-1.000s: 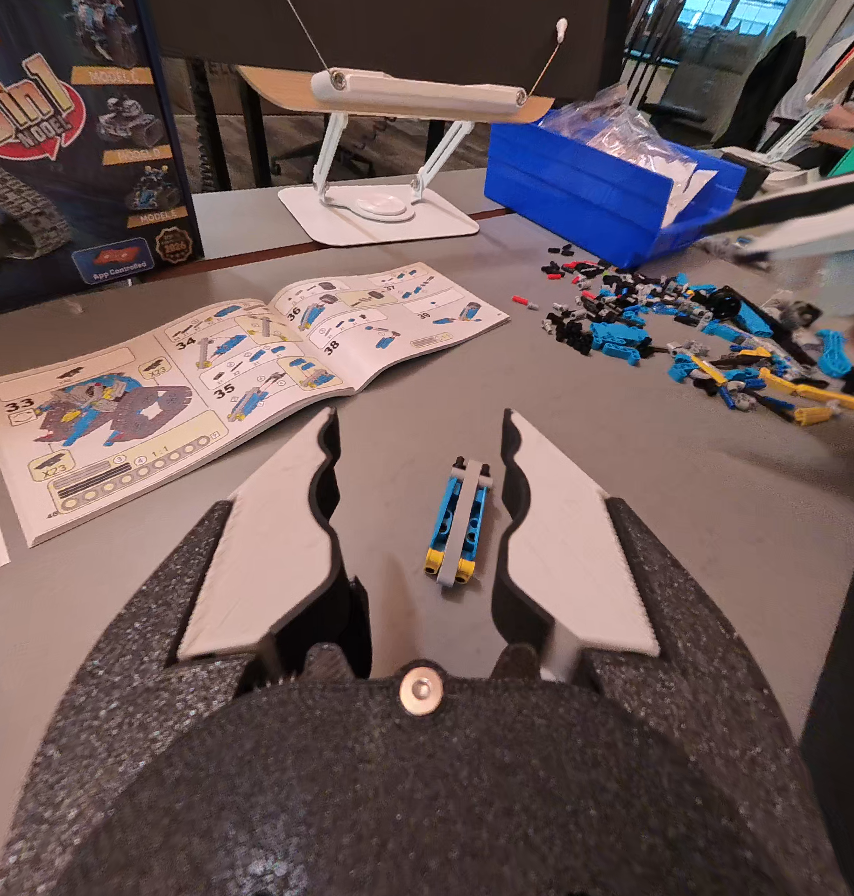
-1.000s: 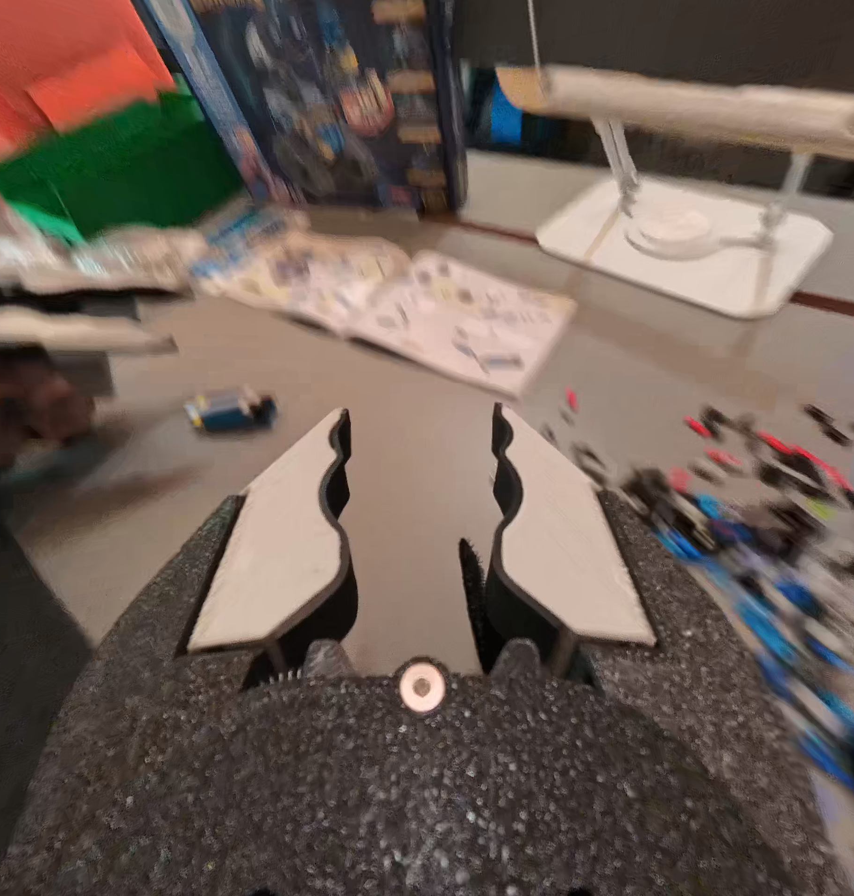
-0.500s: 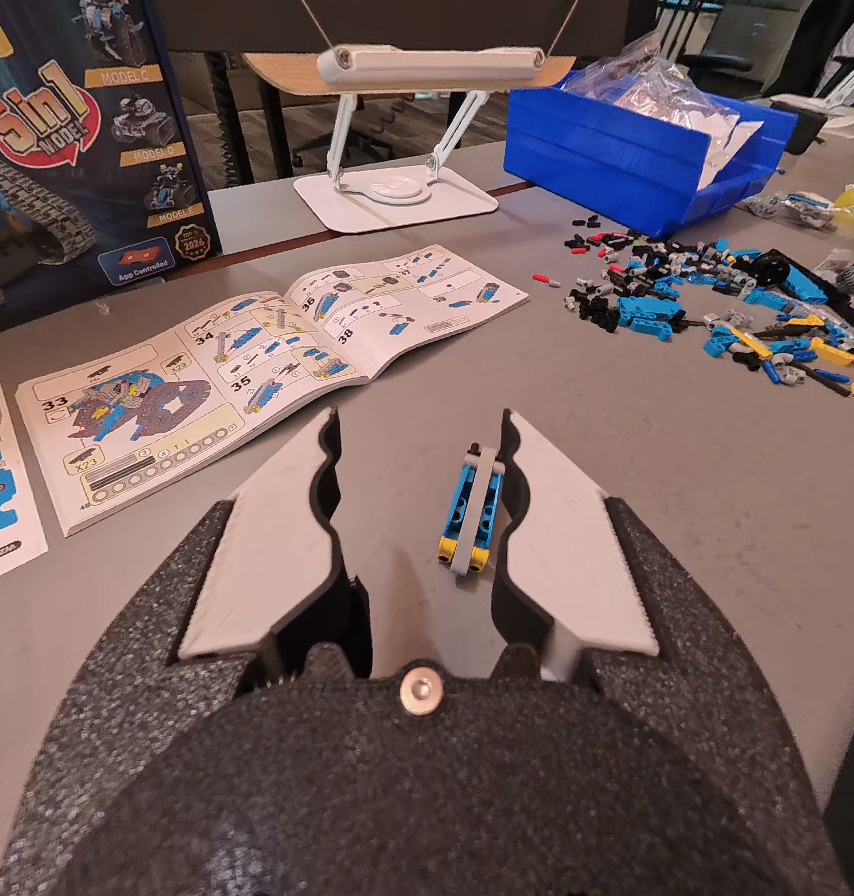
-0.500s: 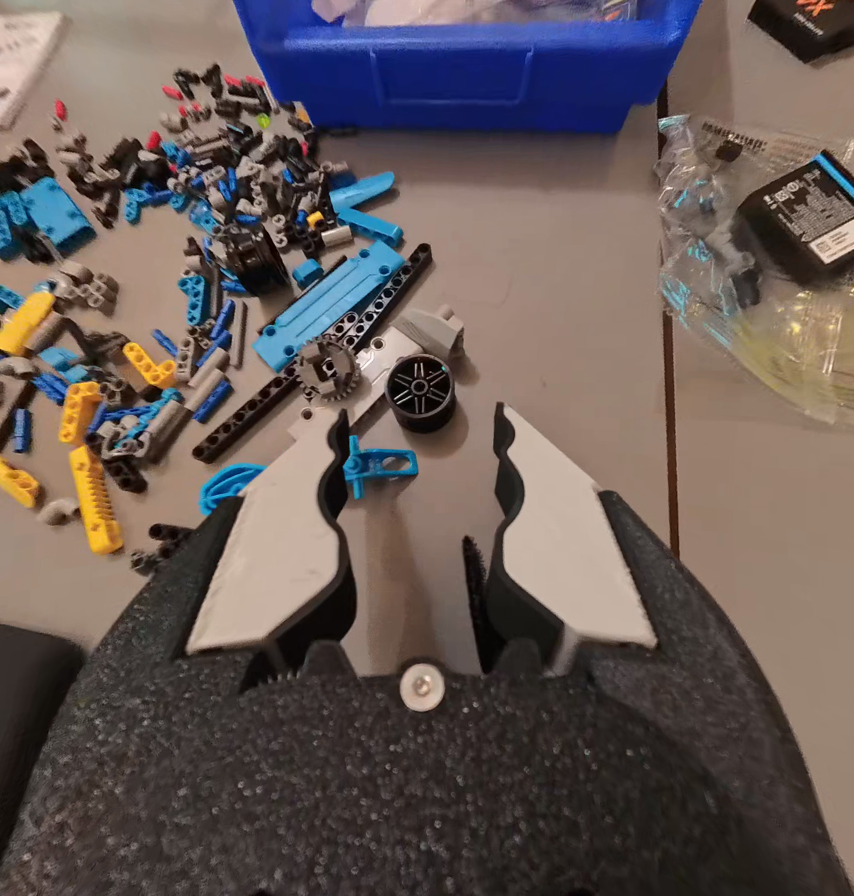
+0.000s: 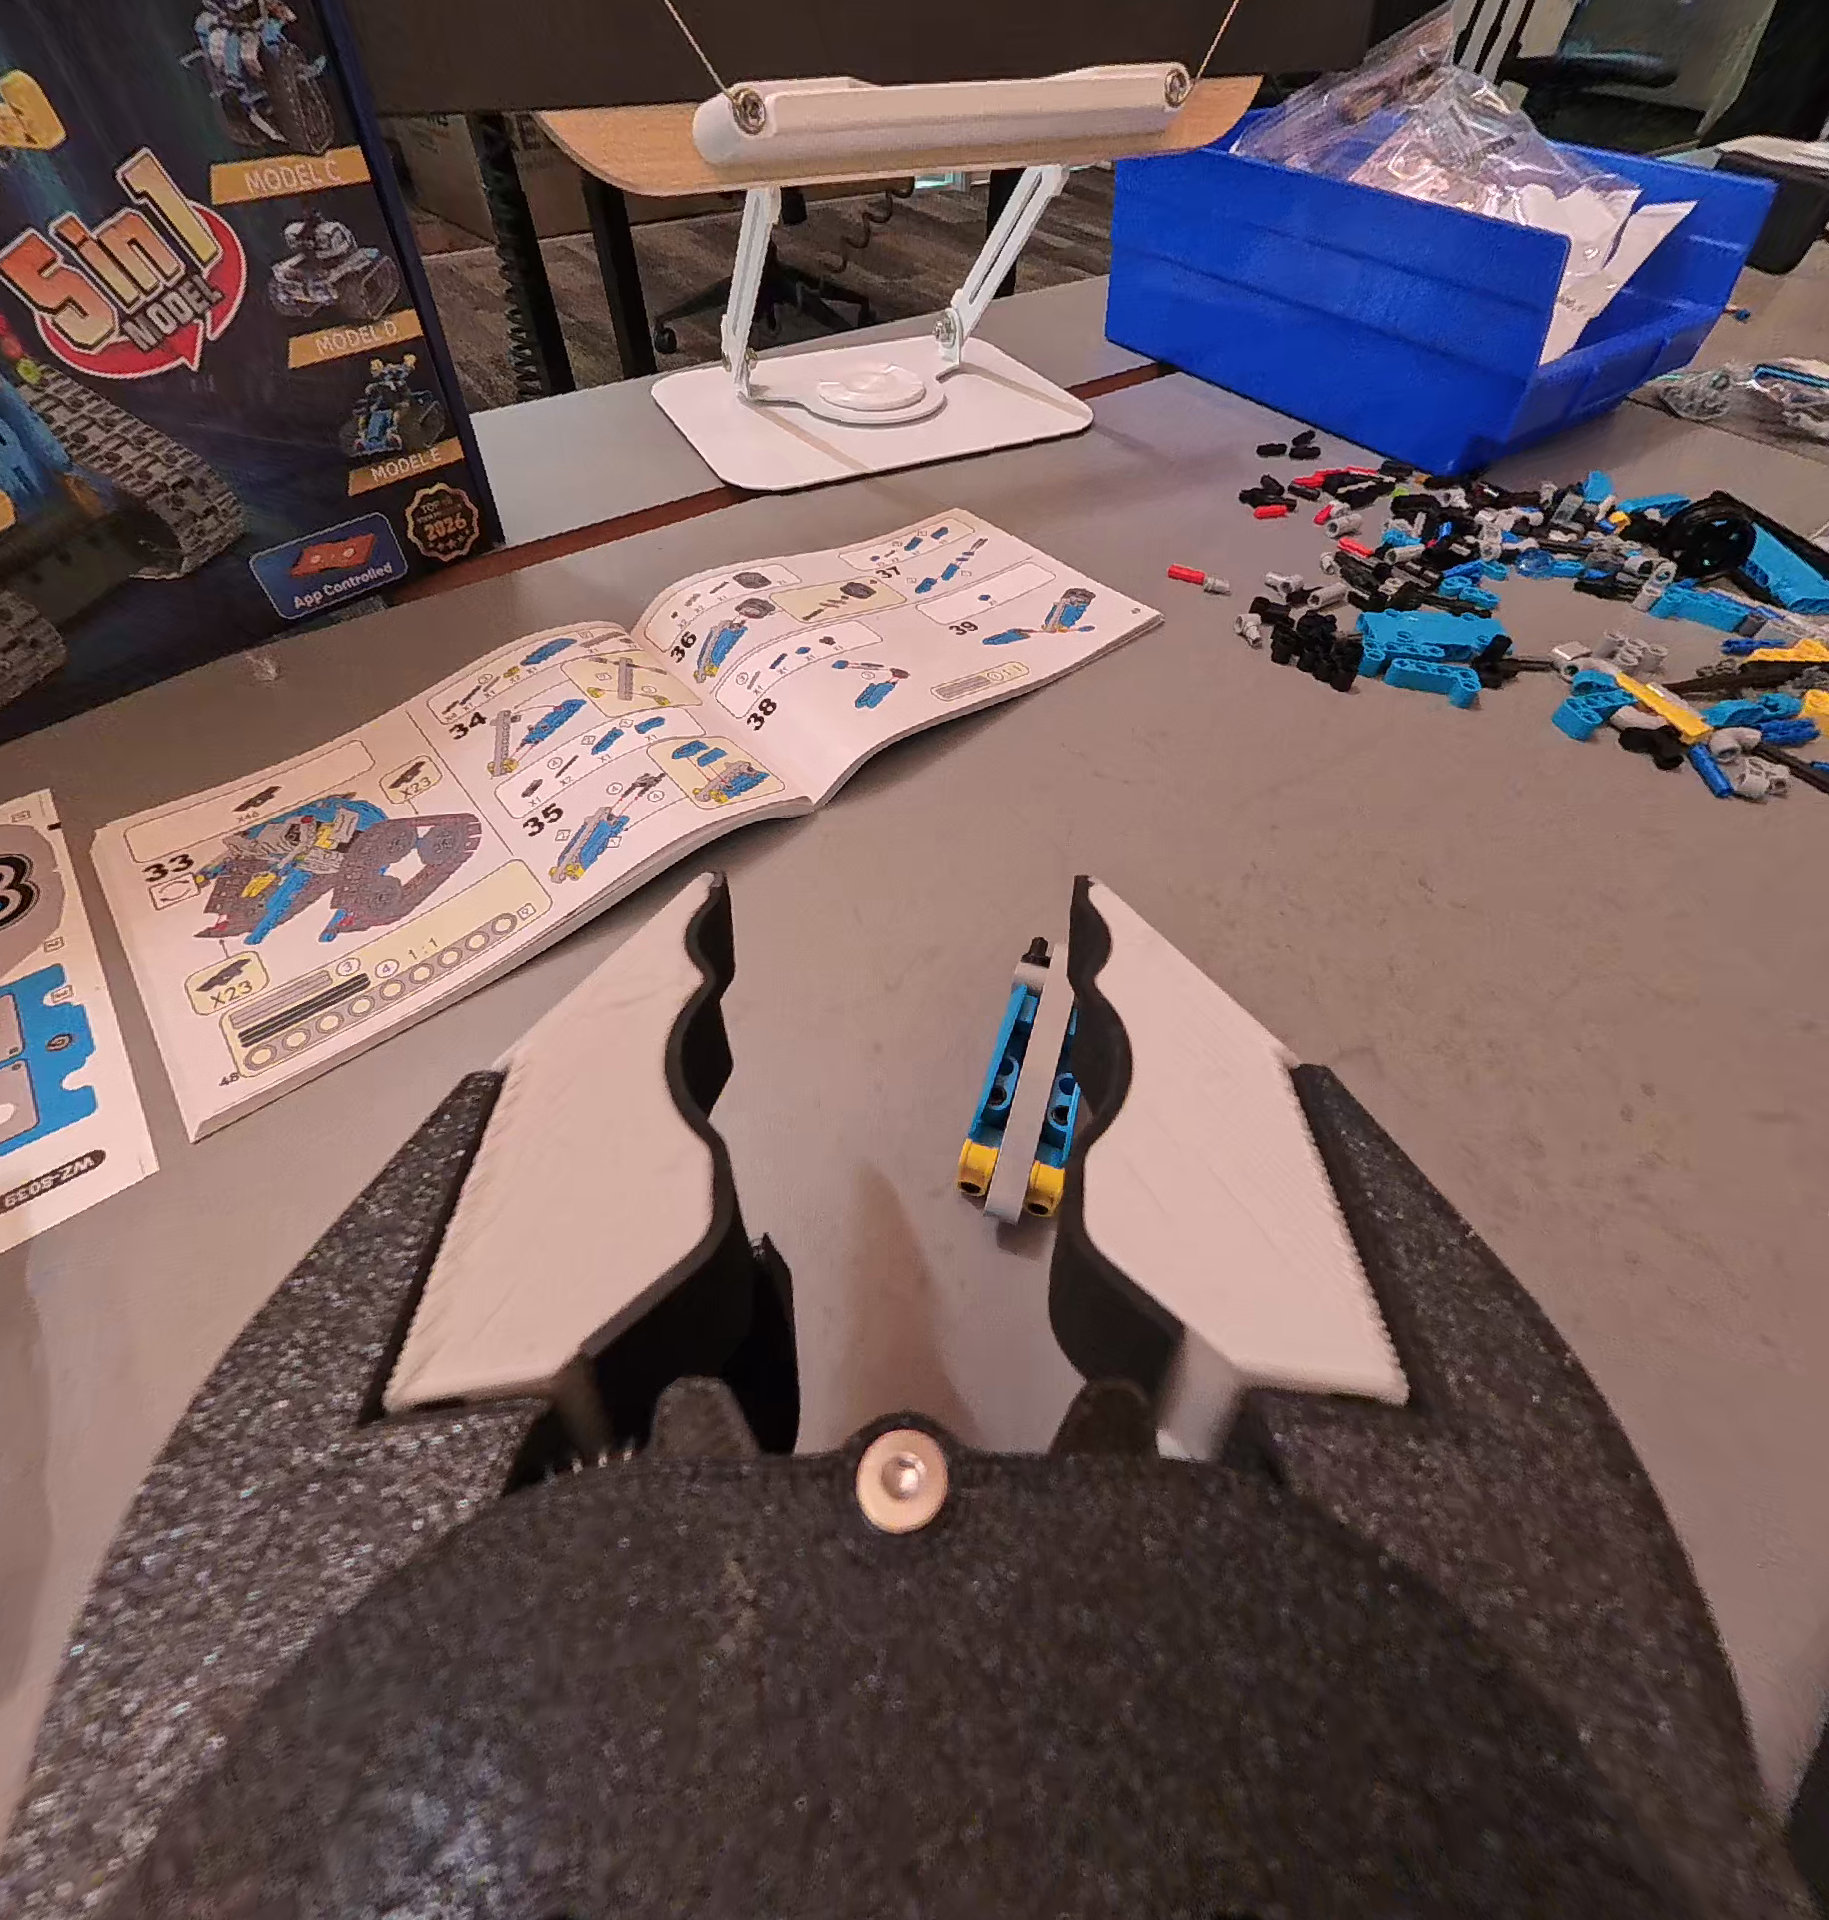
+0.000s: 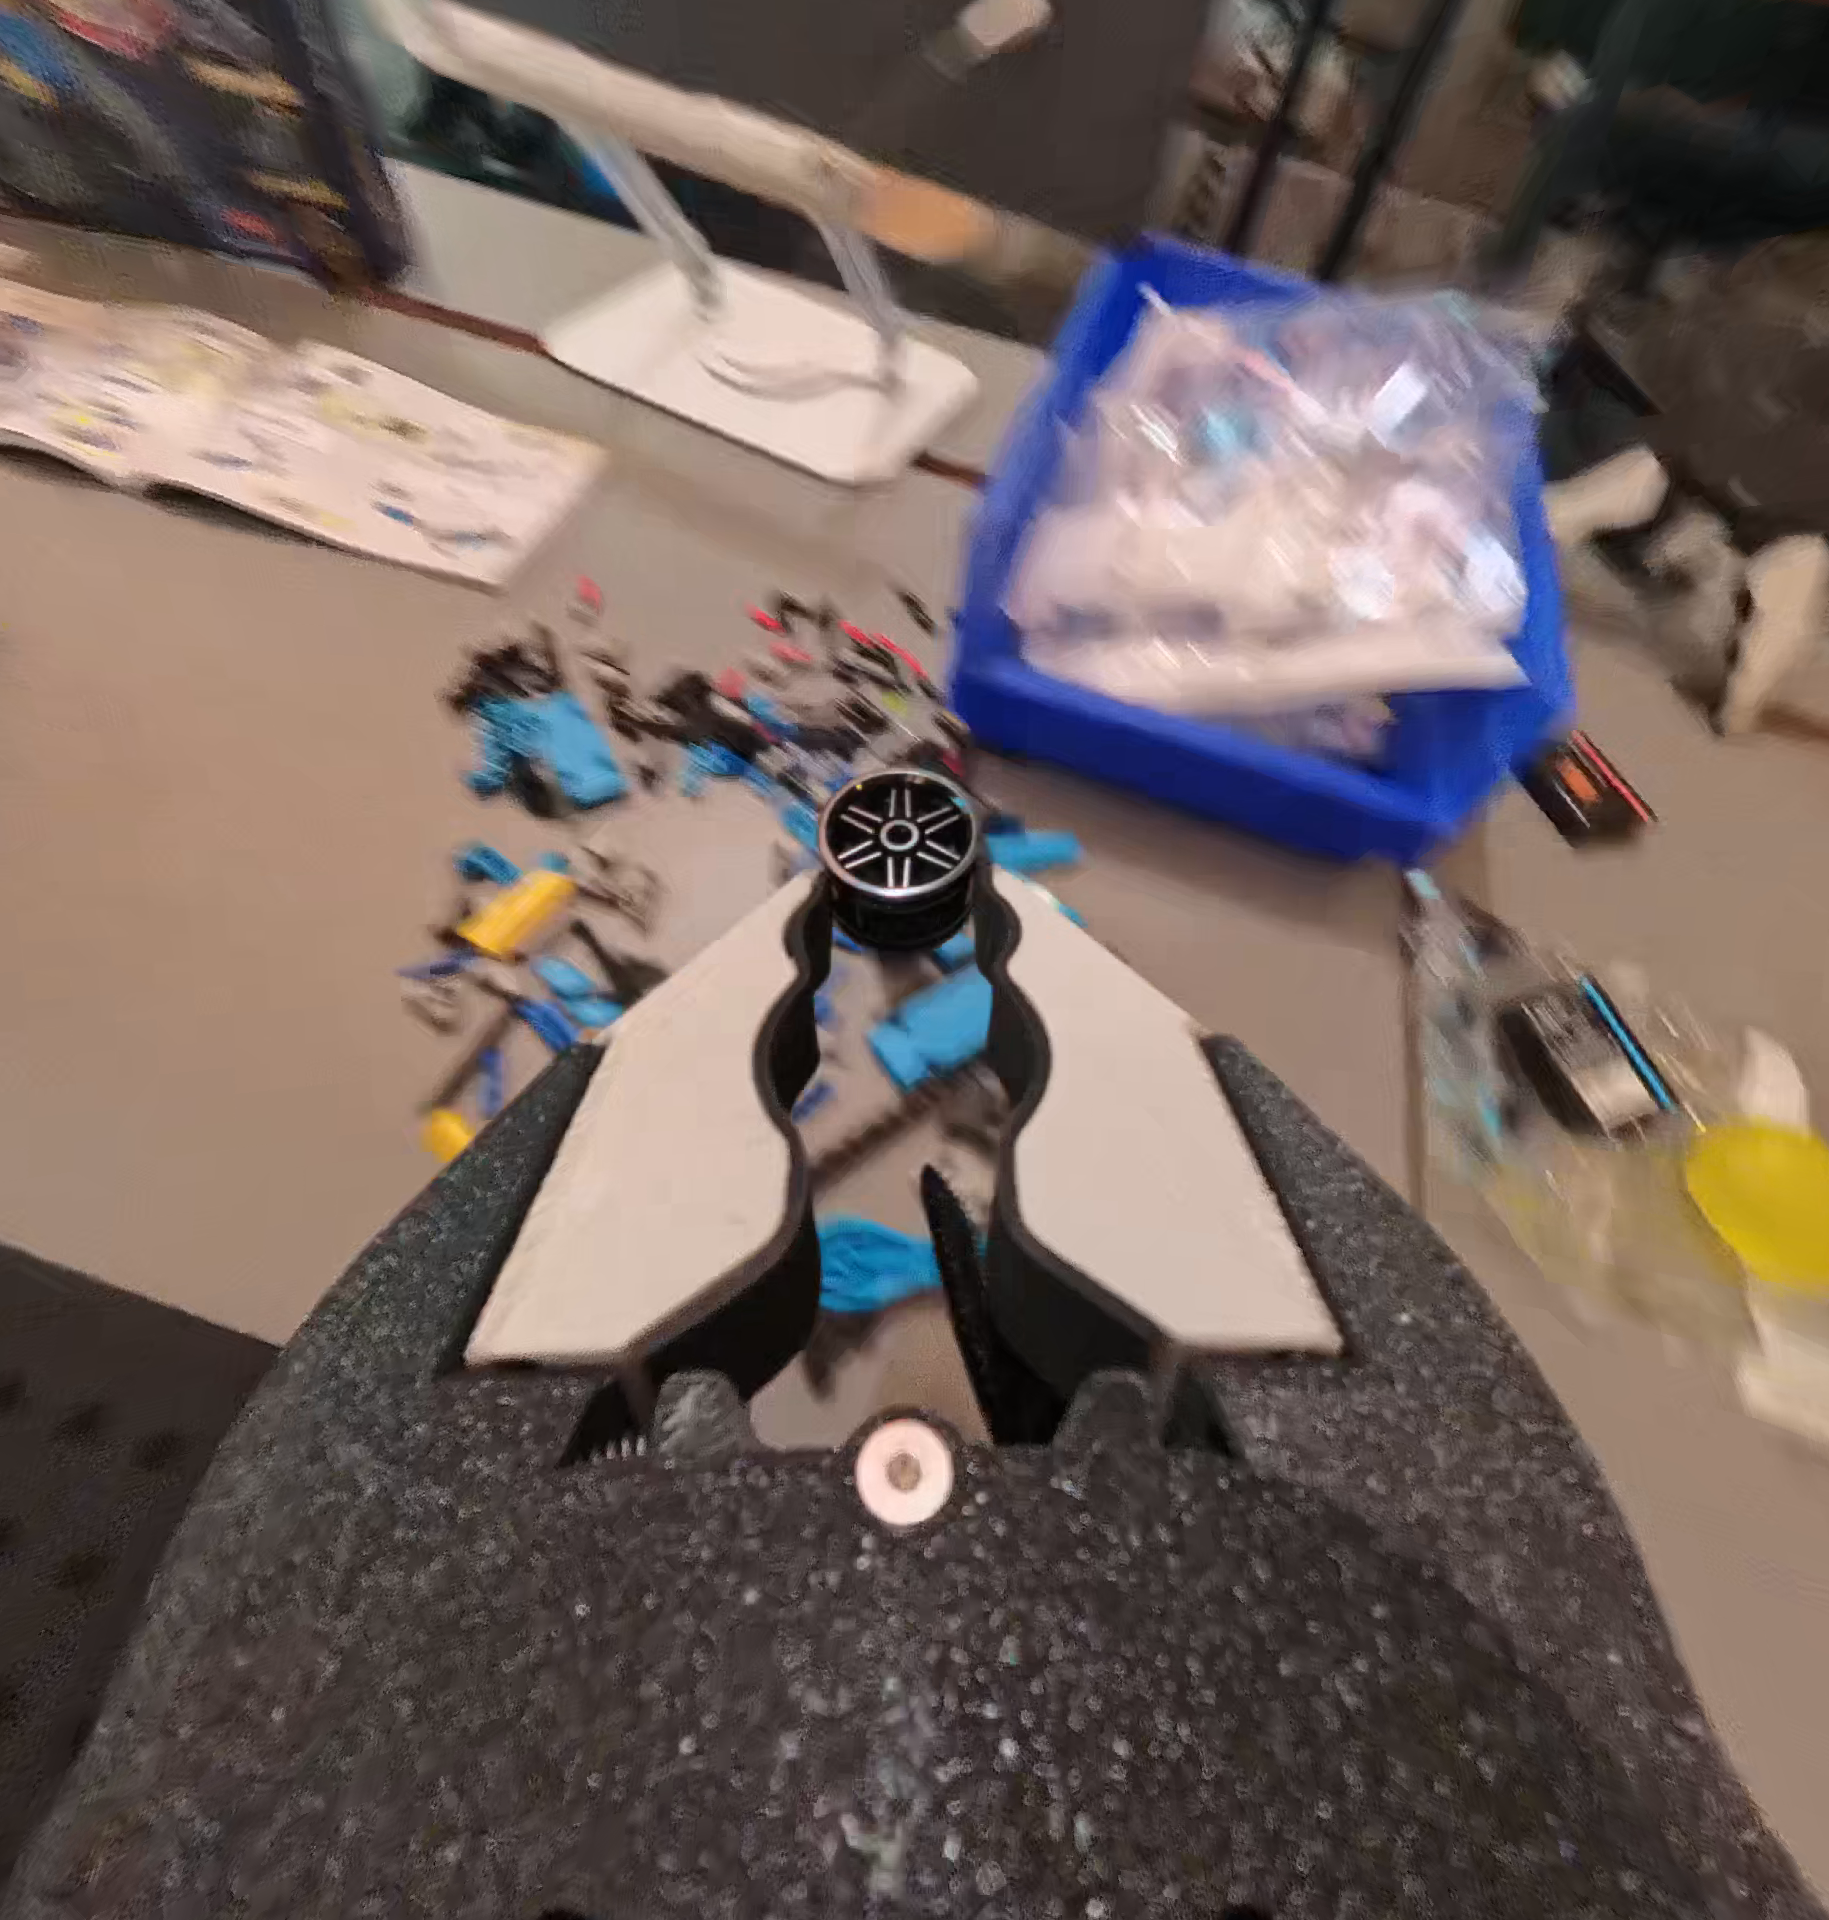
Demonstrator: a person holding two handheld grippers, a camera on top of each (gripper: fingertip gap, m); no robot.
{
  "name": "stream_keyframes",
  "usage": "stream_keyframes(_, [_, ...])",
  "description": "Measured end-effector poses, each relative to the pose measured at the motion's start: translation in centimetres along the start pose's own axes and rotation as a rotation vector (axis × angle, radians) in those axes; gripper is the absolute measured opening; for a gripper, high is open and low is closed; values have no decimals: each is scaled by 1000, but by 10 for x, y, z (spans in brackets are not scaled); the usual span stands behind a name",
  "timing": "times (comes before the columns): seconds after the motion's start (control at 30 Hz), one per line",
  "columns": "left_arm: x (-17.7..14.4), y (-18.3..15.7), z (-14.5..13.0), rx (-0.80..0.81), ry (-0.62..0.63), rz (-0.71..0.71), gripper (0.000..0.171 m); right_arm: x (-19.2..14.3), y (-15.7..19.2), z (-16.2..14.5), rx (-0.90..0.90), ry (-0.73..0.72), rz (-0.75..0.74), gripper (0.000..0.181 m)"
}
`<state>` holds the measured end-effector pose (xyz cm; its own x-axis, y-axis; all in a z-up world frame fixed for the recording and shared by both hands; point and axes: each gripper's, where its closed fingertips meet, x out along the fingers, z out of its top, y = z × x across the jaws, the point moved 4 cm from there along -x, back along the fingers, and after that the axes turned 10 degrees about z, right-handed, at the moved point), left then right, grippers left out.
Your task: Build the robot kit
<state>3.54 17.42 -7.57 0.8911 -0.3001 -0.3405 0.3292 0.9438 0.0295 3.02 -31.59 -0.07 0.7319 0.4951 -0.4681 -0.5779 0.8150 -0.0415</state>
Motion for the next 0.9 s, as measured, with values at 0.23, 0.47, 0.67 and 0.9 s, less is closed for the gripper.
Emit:
stream_keyframes(0.23, [3,-9,-4,36,25,-24,65,129,162,55,-184,20,517,27])
stream_keyframes(0.47, [1,-8,-8,81,34,17,65,204,268,23,-276,242,836,27])
stream_keyframes(0.67, [2,-6,-9,35,49,0,65,215,291,-7,-348,346,840,27])
stream_keyframes(0.9, [4,-3,-11,40,52,24,66,214,288,-20,-341,381,800,36])
